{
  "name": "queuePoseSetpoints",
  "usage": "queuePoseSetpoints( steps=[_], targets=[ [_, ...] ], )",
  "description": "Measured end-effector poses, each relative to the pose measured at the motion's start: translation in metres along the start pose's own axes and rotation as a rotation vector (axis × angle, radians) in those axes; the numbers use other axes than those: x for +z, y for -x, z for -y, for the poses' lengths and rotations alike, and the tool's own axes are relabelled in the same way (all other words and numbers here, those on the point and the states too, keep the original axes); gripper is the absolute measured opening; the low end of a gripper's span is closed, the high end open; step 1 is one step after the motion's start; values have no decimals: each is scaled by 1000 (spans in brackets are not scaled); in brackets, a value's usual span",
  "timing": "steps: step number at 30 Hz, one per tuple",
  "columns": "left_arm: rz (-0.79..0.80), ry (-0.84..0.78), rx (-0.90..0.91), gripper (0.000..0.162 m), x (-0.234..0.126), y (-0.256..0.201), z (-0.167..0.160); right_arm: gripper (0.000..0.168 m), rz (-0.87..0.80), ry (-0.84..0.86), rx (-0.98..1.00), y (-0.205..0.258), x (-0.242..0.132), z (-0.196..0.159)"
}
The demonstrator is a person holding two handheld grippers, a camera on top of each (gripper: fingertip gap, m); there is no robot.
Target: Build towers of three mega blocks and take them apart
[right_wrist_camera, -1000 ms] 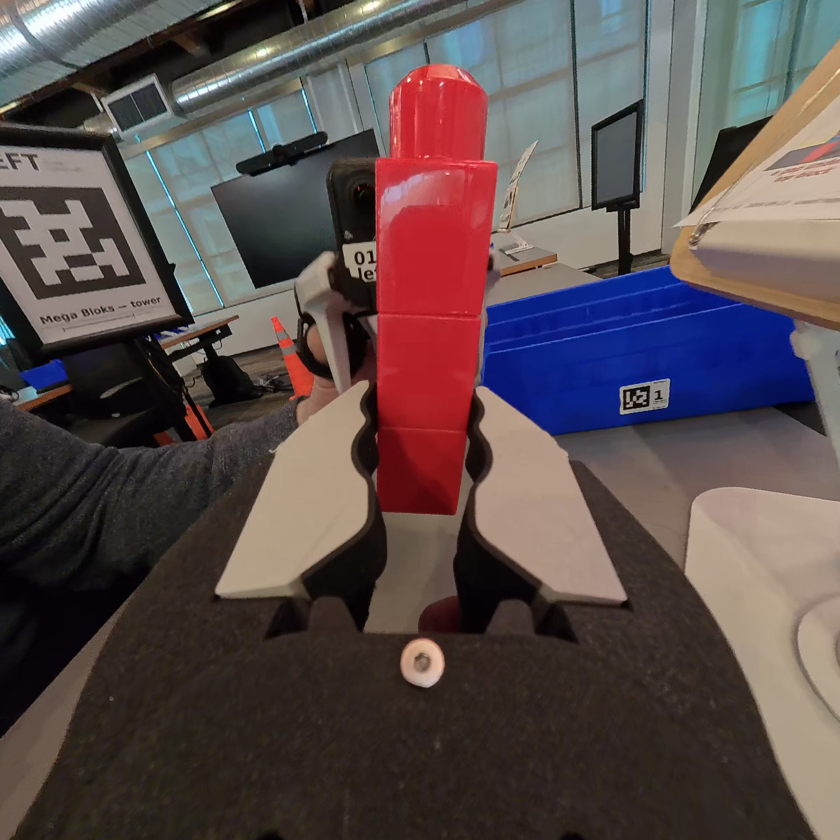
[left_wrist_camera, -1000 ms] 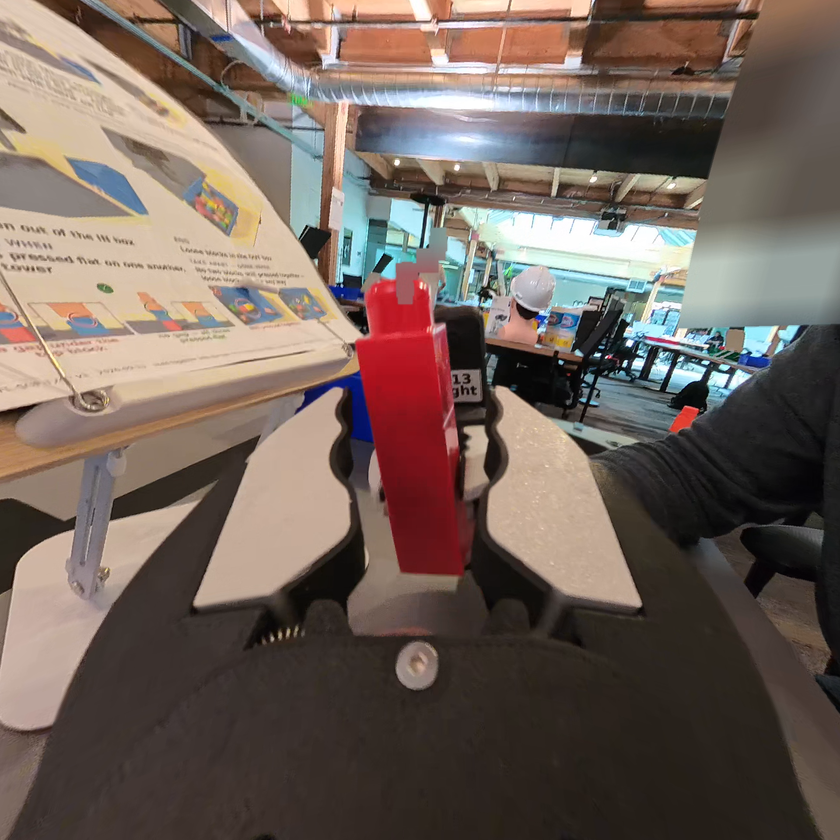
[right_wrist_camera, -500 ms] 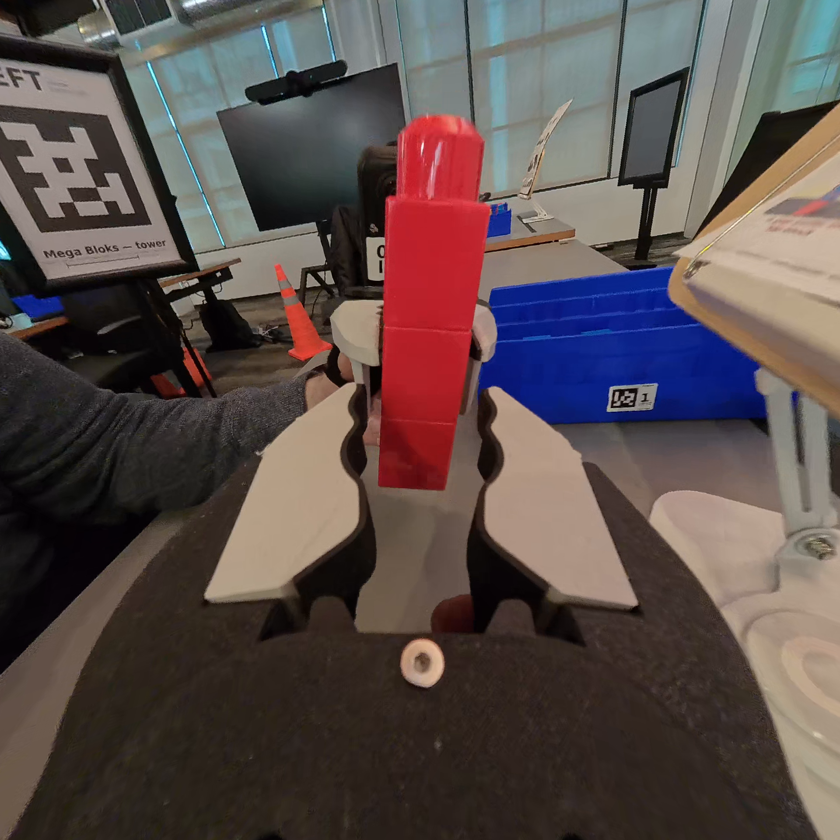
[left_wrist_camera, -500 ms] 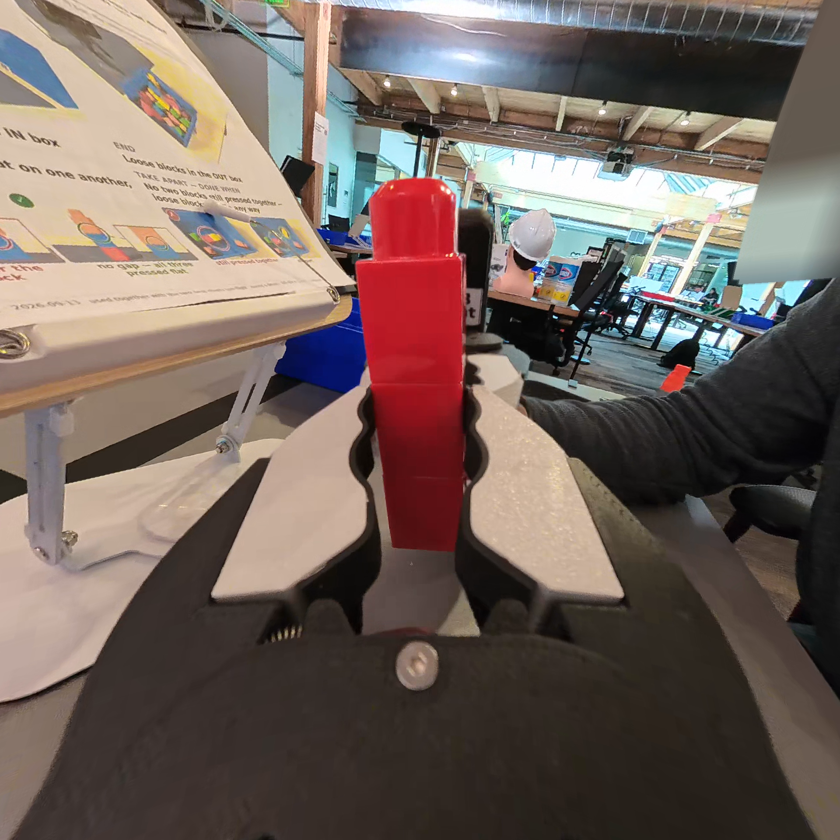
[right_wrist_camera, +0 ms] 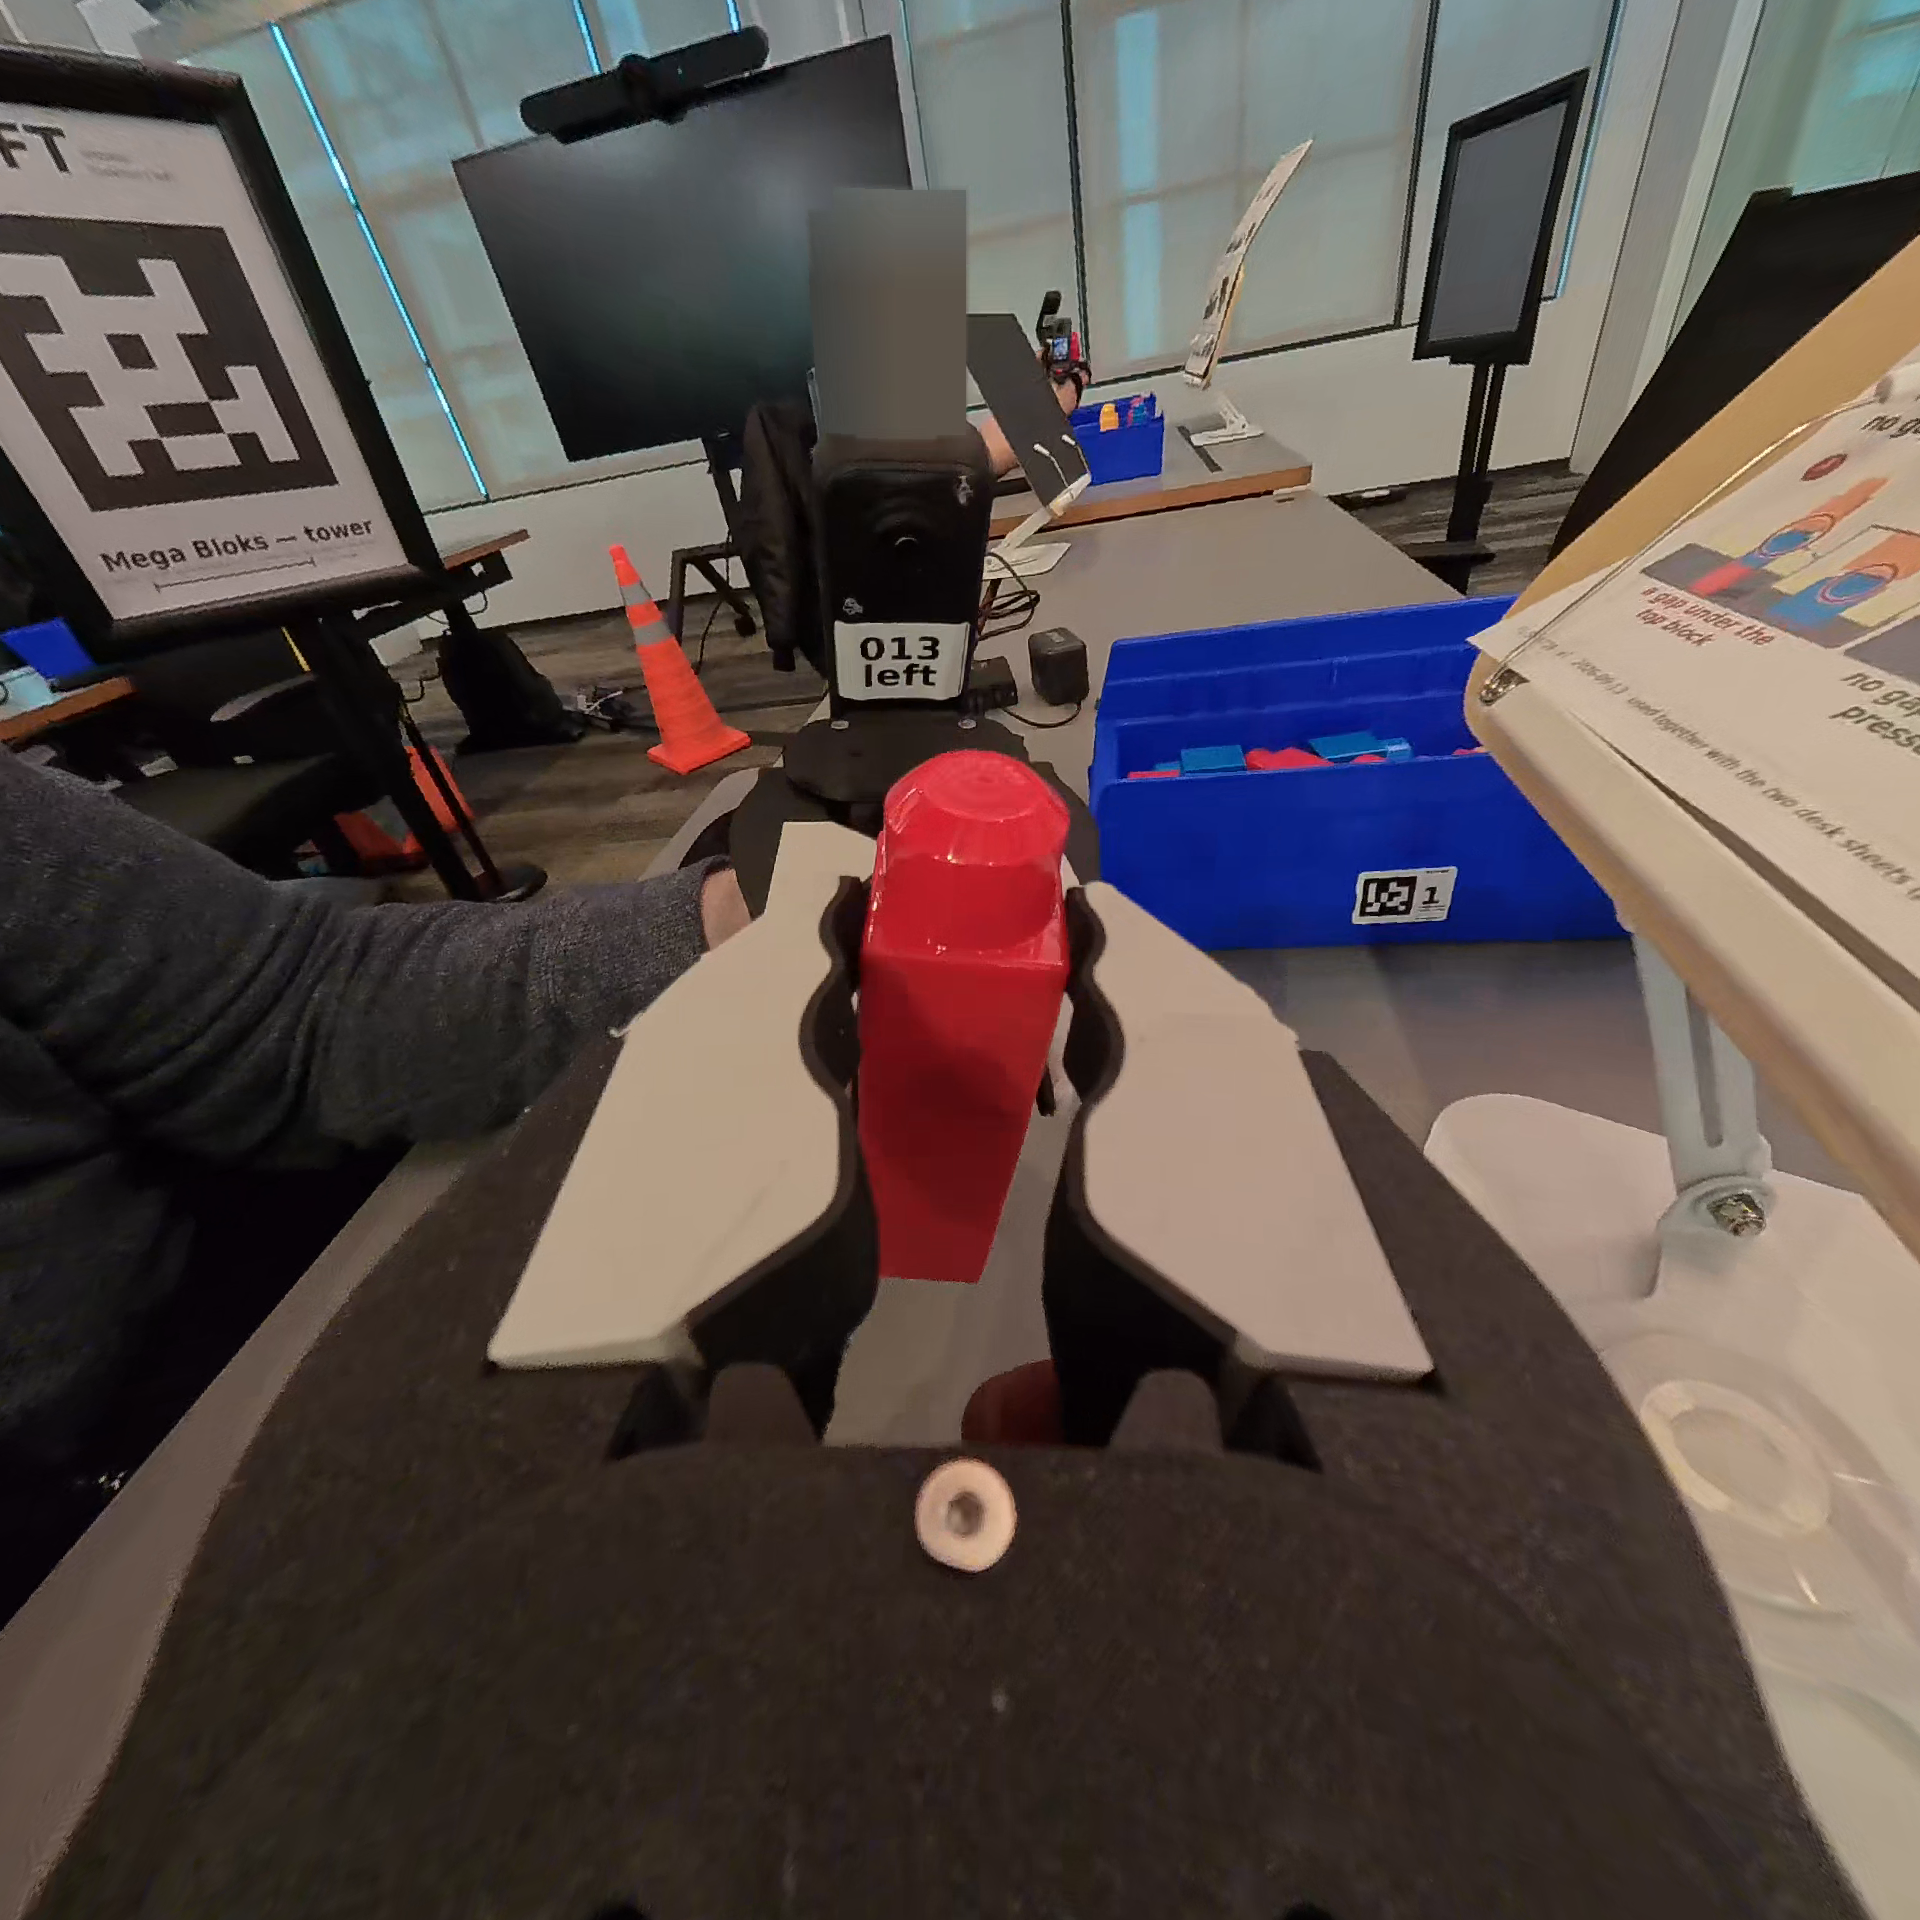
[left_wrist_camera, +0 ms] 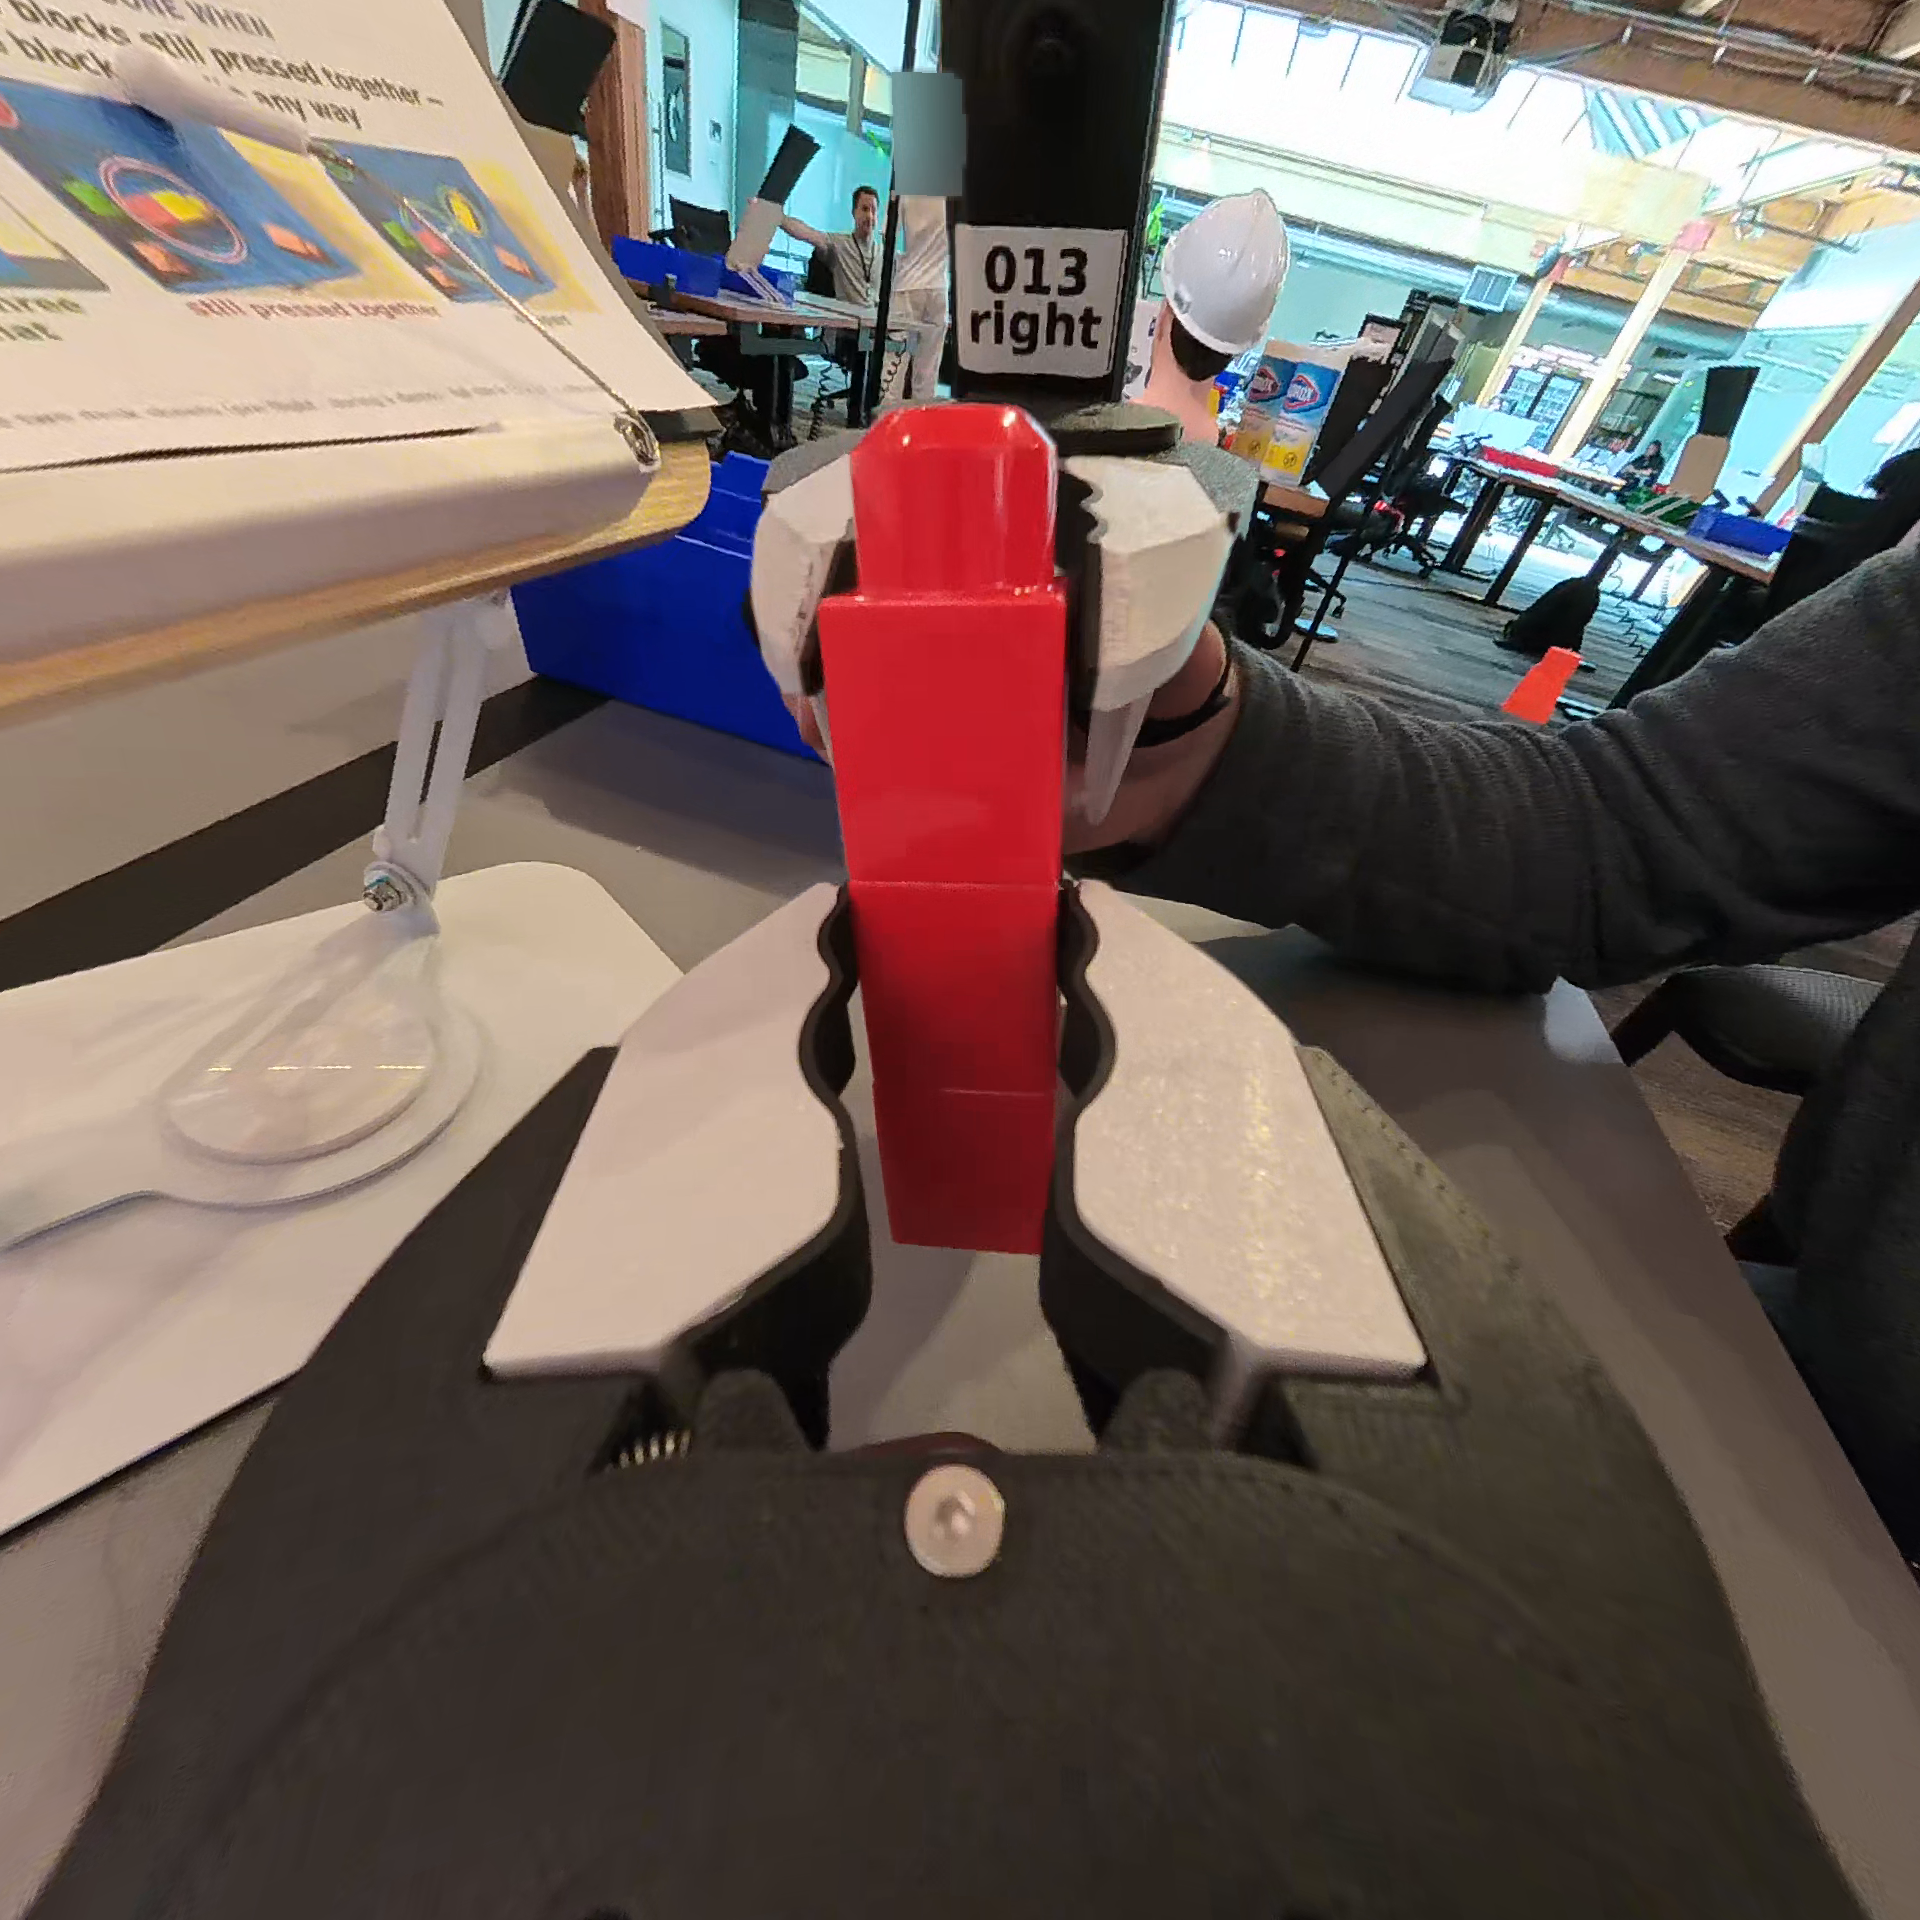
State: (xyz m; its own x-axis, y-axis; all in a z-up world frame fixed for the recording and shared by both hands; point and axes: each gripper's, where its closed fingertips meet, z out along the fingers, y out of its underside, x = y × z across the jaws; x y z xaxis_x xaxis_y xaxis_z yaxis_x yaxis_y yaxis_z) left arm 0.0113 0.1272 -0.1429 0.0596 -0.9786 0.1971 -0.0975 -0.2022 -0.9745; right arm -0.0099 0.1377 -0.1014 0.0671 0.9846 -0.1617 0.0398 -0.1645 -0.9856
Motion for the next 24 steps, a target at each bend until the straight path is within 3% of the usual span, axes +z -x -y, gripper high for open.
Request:
queuePoseSetpoints(
  steps=[8,9,13,16,19,24],
  targets=[
    [-43,-64,-26,37,-3,-4,9,36,-11,4,-23,3,-1,6],
    [-36,-92,-28,43,-6,-2,14,36,-22,6,-35,3,-3,8],
    [-25,-147,-10,46,-19,-2,24,36,-113,-1,-76,0,-27,35],
    [8,-159,-20,39,-24,4,24,36,-266,-35,-124,-8,-76,72],
    [30,-169,-21,26,-27,9,24,36,-490,-93,-149,-24,-150,108],
    [55,-187,-47,21,-31,15,25,36,-965,-53,-119,-80,-290,110]
  ],
)
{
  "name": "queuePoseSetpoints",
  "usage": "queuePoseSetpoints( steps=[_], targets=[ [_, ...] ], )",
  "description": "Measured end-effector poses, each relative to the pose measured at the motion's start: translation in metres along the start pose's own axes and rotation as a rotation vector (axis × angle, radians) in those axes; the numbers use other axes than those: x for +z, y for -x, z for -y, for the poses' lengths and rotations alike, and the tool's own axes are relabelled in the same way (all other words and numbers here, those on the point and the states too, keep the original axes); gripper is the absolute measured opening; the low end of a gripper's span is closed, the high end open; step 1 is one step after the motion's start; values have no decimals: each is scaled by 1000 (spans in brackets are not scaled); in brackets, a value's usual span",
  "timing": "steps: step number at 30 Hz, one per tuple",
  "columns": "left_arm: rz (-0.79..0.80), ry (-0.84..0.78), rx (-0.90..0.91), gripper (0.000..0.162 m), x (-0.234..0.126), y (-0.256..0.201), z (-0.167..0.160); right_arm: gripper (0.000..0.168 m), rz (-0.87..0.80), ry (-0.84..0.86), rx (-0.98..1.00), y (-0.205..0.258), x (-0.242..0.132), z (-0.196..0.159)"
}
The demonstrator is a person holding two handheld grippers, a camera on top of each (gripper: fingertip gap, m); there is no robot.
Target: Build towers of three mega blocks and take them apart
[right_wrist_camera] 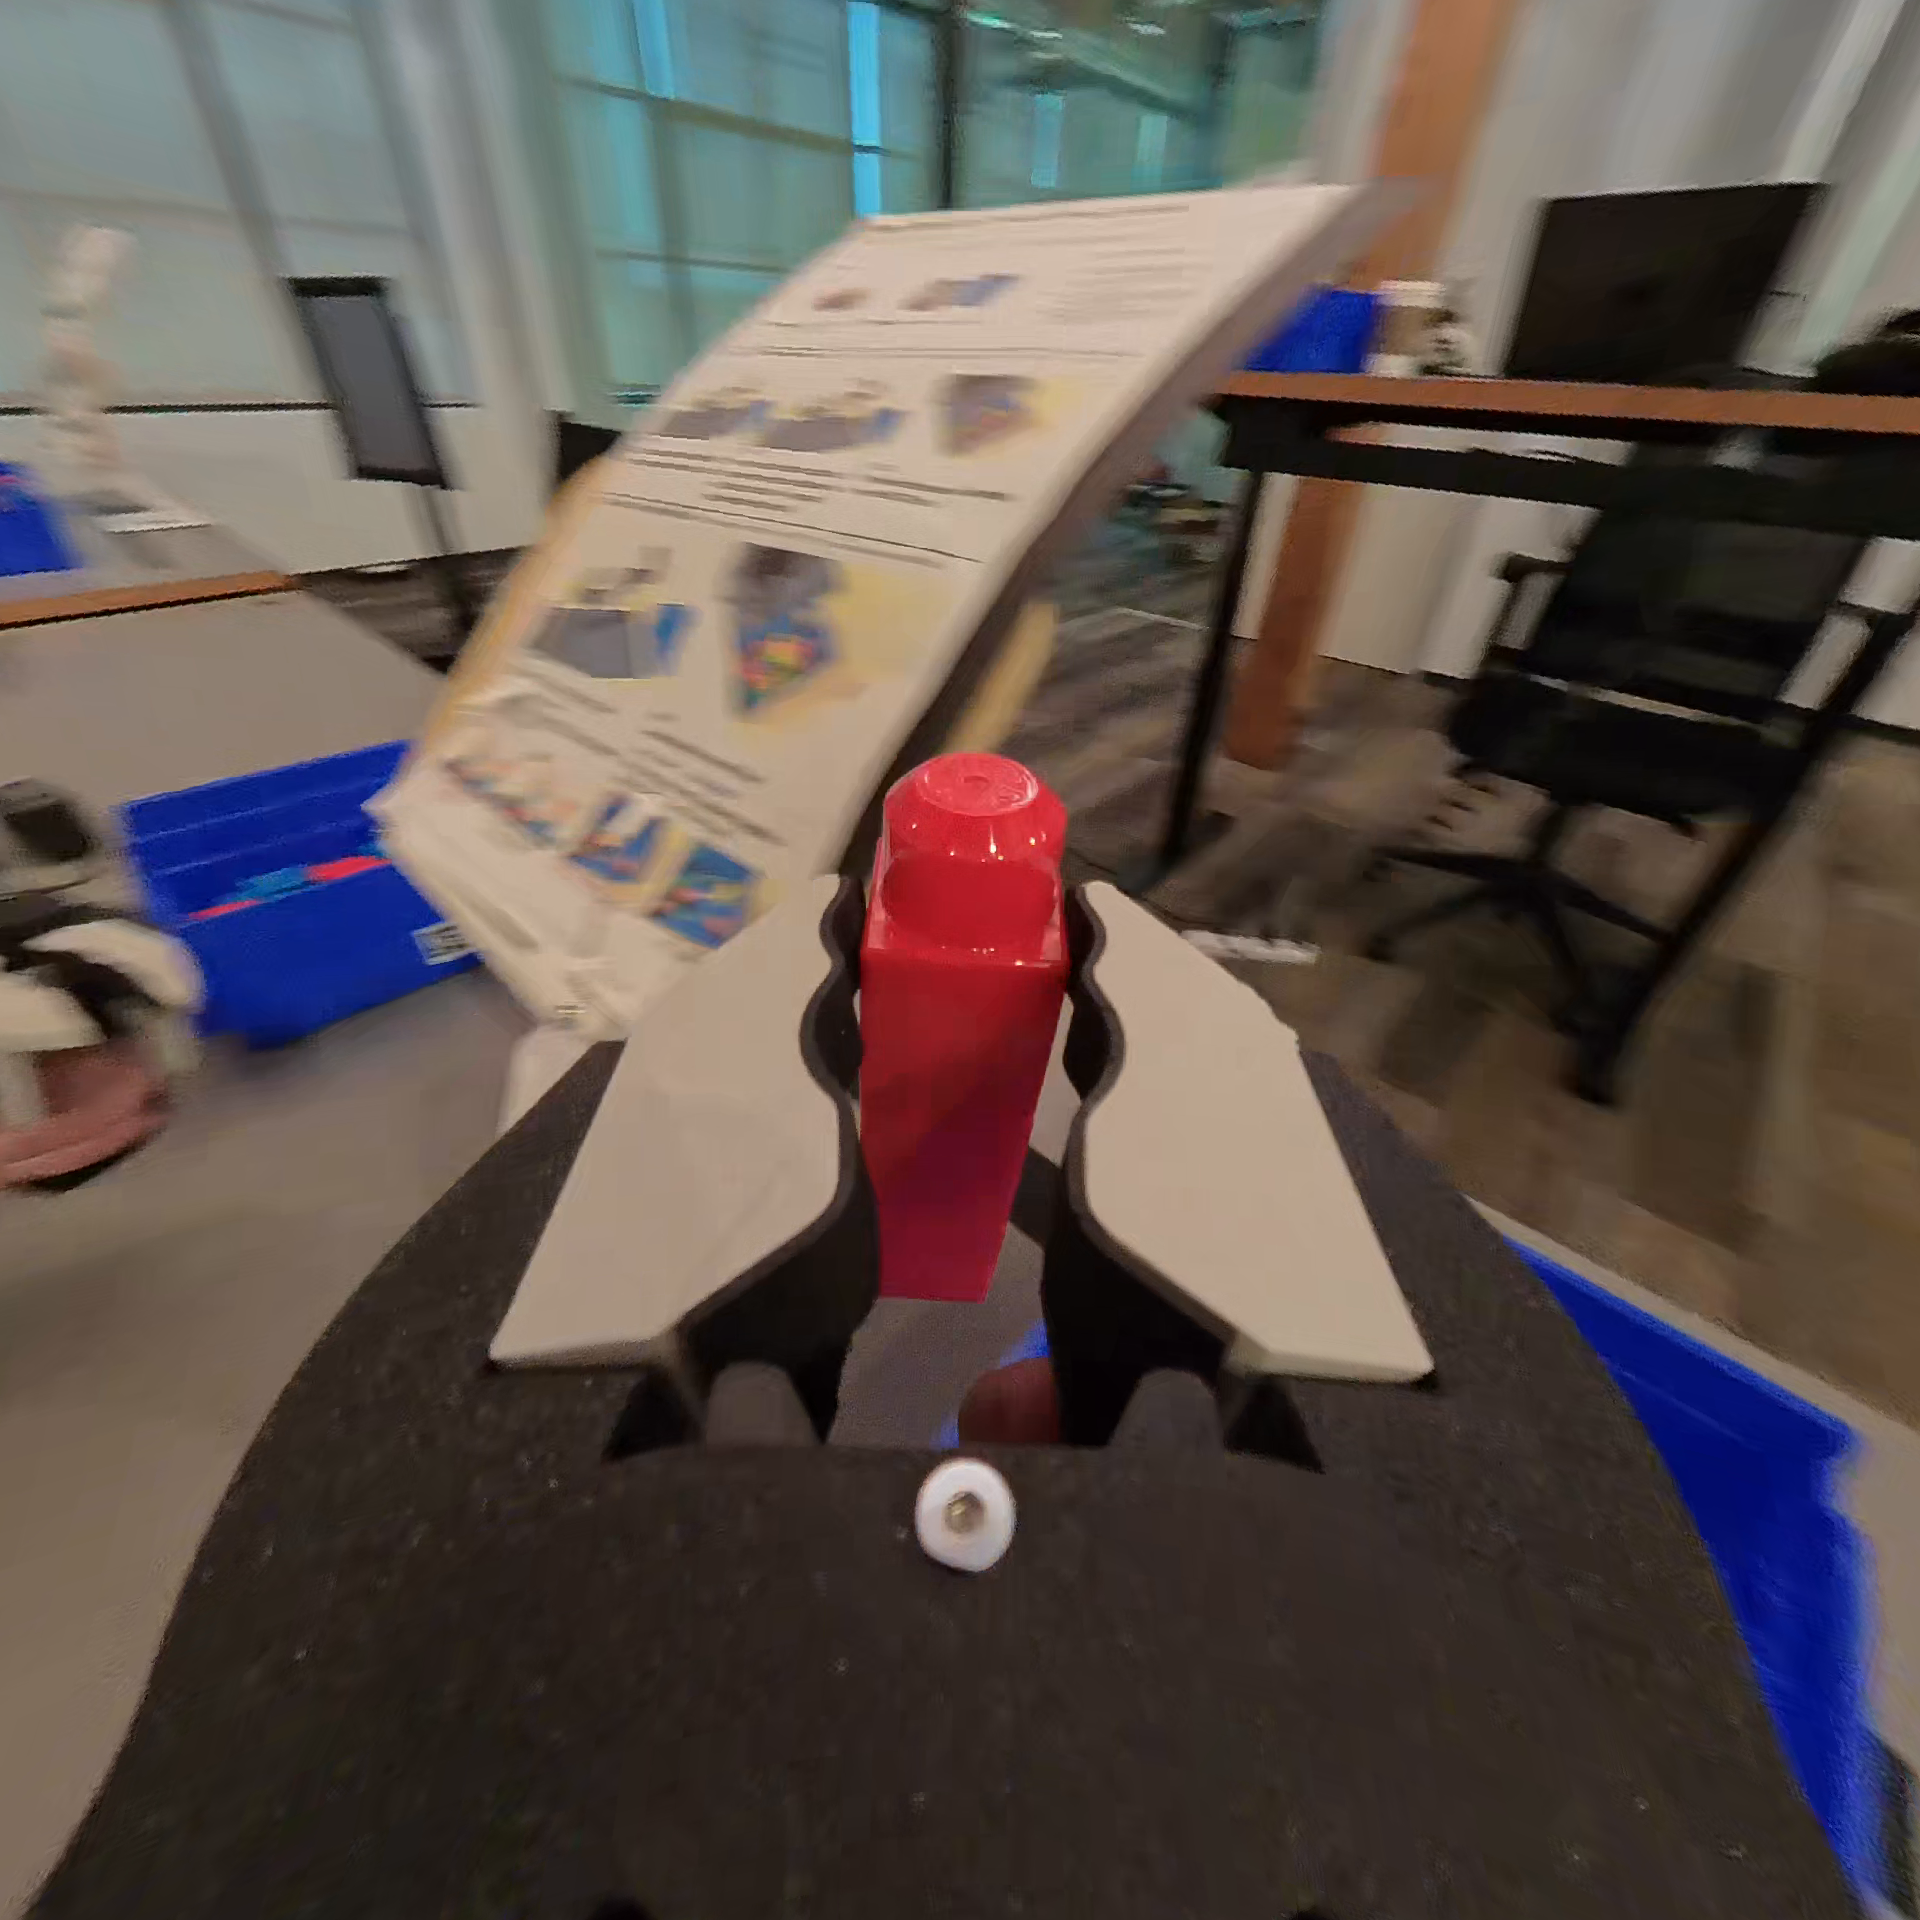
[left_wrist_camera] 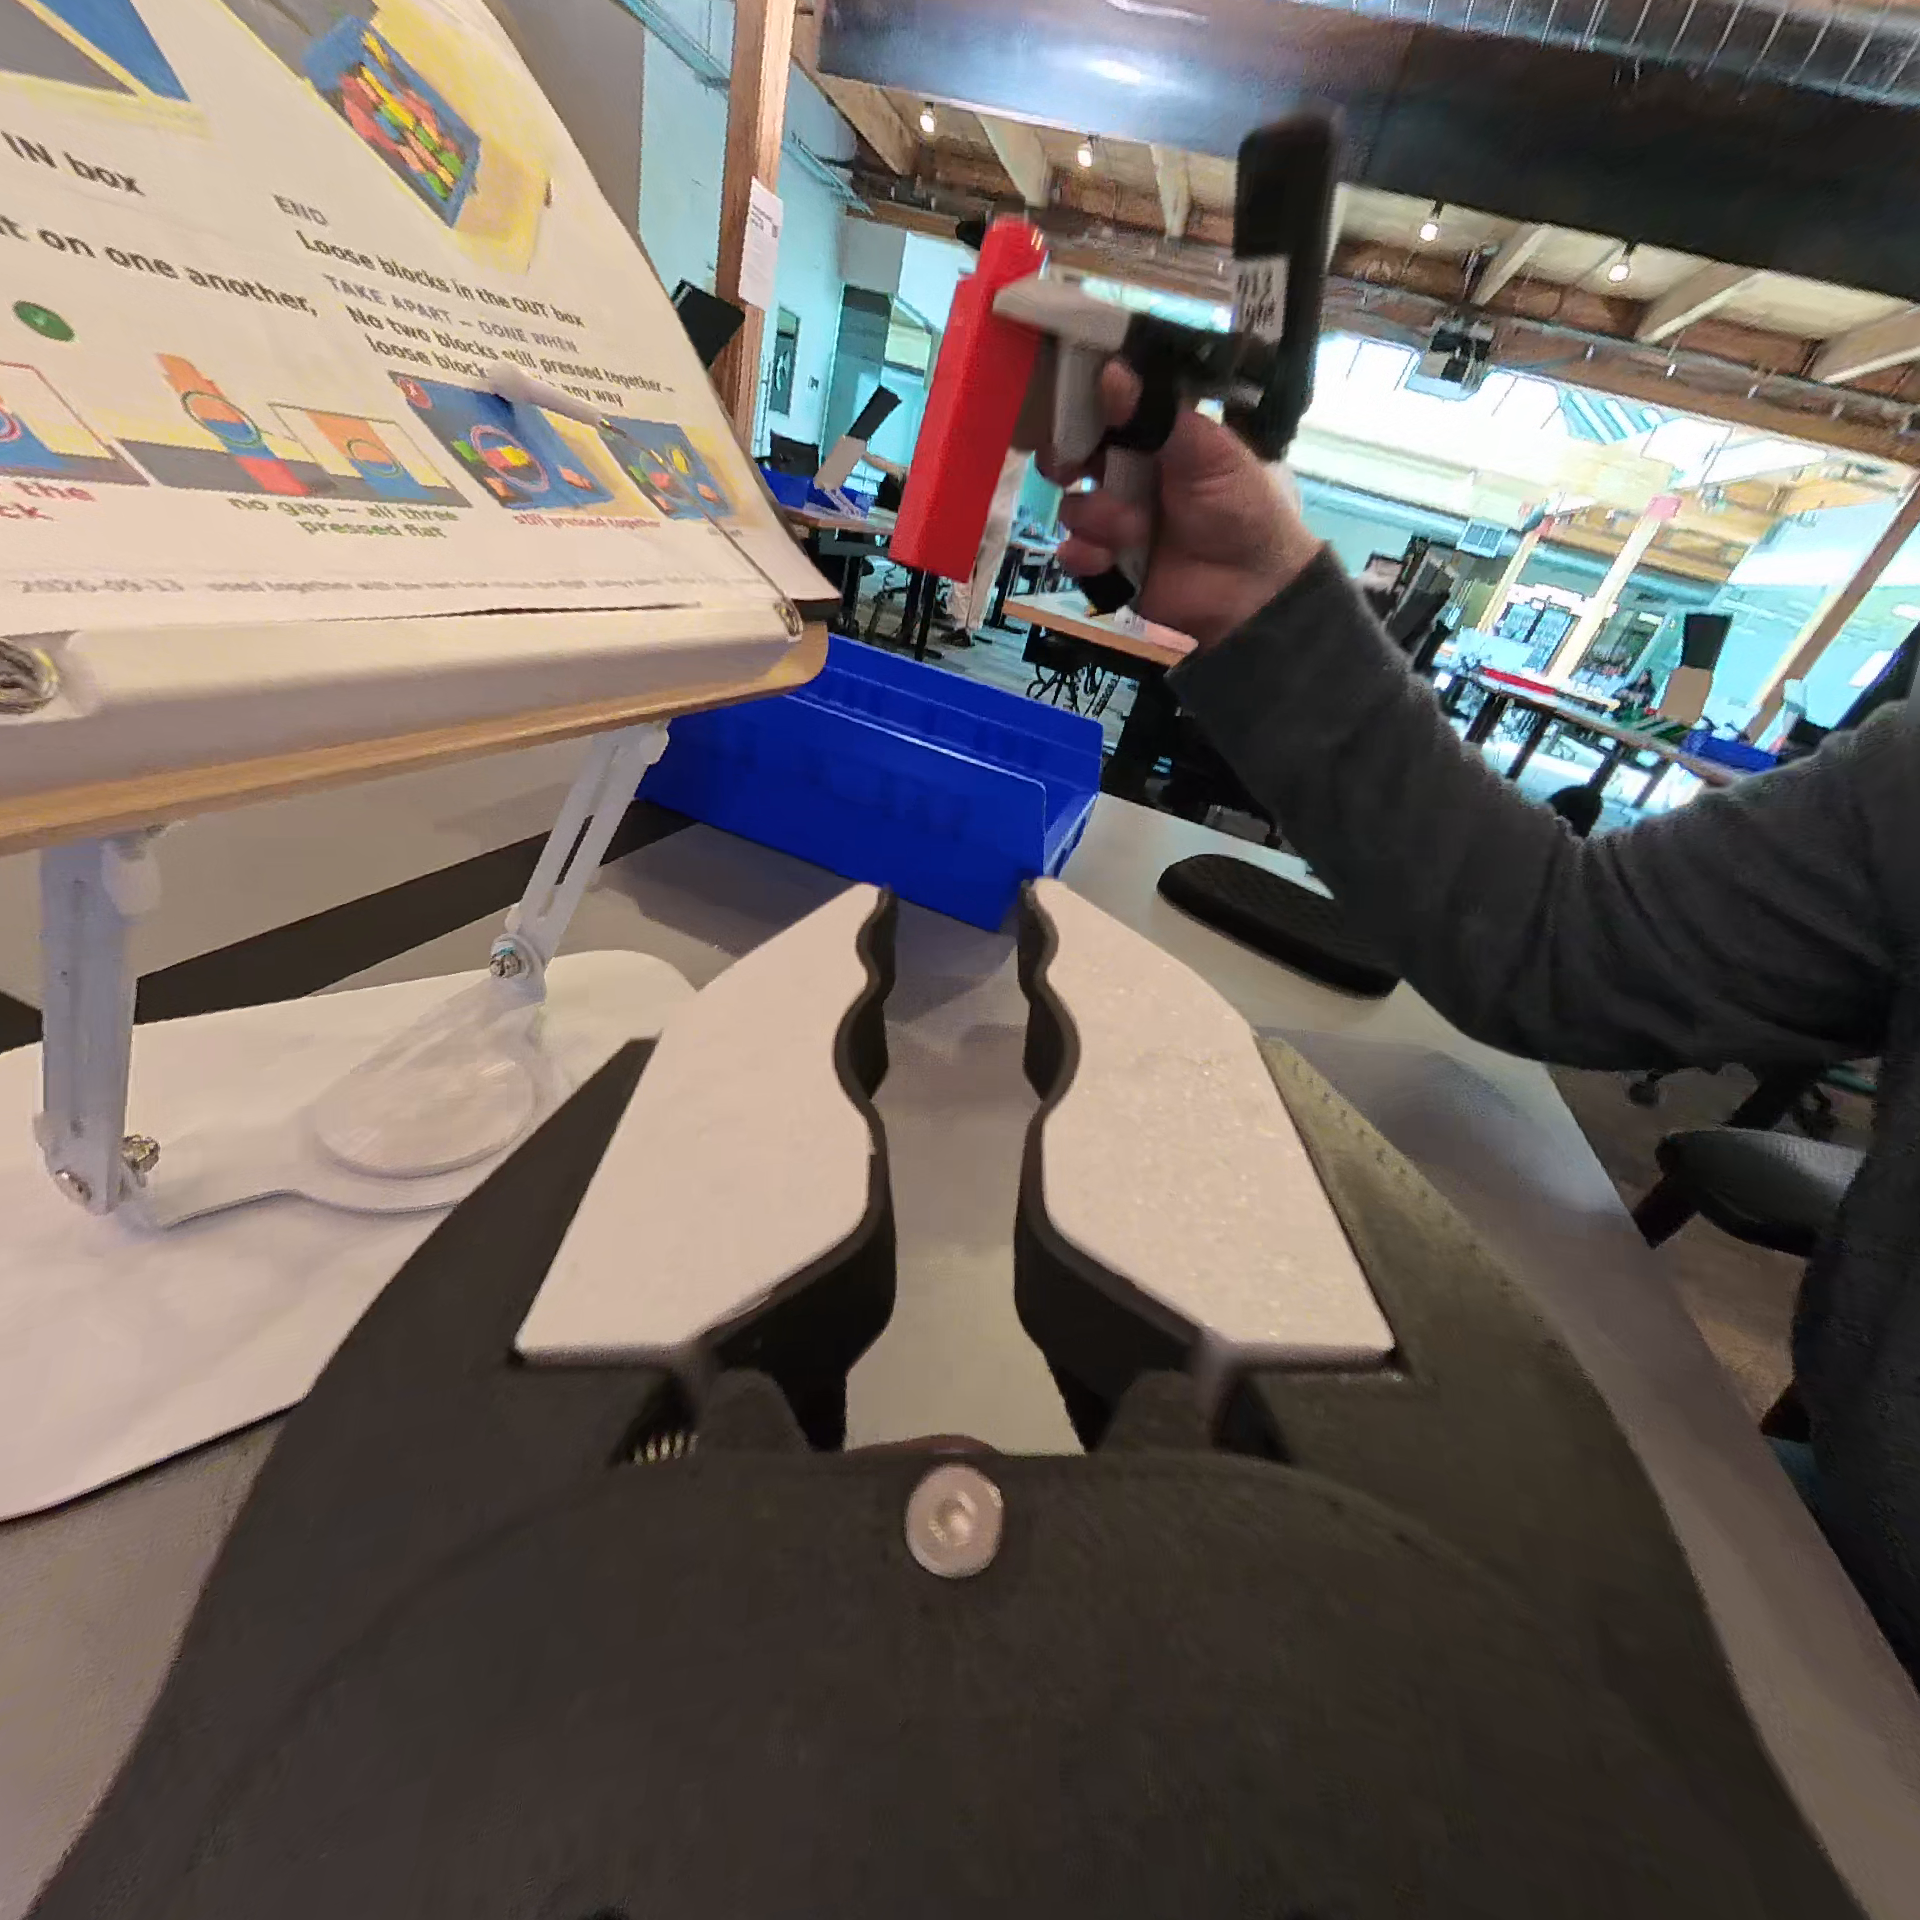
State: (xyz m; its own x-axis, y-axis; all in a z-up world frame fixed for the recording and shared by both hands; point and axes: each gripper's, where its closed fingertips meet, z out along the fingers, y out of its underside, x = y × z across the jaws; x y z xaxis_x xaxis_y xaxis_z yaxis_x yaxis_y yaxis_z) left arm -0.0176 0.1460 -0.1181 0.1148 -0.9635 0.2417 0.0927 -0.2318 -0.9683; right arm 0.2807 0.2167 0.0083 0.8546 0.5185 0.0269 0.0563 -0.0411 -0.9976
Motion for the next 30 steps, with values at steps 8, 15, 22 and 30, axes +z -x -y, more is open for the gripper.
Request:
queuePoseSetpoints(
  steps=[8,15,22,30],
  targets=[
    [4,-61,-33,20,-8,6,6,36,-386,110,92,-146,-3,-93],
    [23,-76,-48,19,-10,14,4,36,-430,153,122,-180,28,-142],
    [26,-80,-51,19,-11,16,4,37,-468,191,105,-193,40,-173],
    [23,-87,-46,19,-11,14,5,38,-467,276,88,-189,41,-191]
  ],
)
